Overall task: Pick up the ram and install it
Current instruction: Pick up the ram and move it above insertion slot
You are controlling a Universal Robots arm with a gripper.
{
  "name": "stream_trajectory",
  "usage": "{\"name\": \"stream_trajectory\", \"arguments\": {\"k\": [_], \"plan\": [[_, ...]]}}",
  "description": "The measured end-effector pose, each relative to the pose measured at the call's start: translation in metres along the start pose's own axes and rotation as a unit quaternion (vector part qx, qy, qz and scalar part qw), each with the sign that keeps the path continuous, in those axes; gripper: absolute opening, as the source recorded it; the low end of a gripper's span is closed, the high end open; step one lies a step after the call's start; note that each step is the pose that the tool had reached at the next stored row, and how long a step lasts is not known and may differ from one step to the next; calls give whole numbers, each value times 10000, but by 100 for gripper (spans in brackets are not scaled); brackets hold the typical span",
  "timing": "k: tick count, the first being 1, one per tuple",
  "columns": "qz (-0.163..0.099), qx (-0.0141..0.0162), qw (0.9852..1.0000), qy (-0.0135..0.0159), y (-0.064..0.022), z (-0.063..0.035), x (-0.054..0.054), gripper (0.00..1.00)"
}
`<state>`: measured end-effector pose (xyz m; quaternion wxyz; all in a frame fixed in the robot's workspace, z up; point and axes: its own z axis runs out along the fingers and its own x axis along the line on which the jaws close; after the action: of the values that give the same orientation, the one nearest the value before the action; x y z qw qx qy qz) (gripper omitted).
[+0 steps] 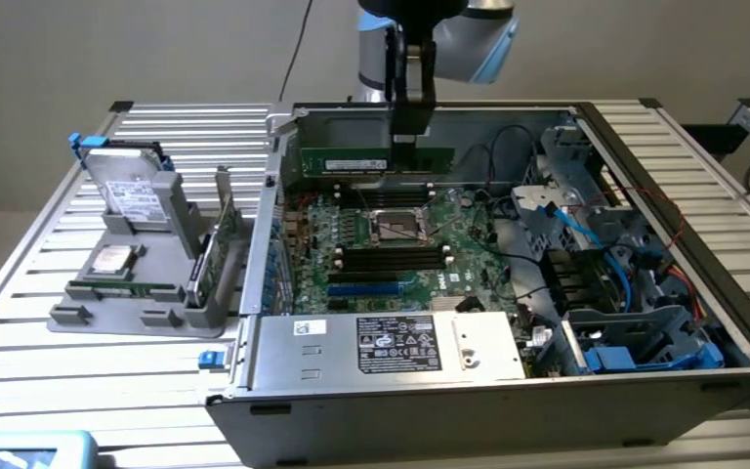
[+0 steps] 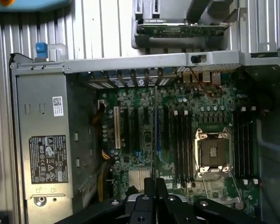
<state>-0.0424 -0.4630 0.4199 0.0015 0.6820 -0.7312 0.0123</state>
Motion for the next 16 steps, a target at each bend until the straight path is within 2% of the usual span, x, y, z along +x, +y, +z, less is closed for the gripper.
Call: {"name": "stream_trajectory", "arguments": {"k": [5,11,16], "plan": [[0,4,10000,0,-179,59,-118,13],[0,7,10000,0,-210,80,-359,13],[-13,7,10000,-1,-230,87,-460,13]]}}
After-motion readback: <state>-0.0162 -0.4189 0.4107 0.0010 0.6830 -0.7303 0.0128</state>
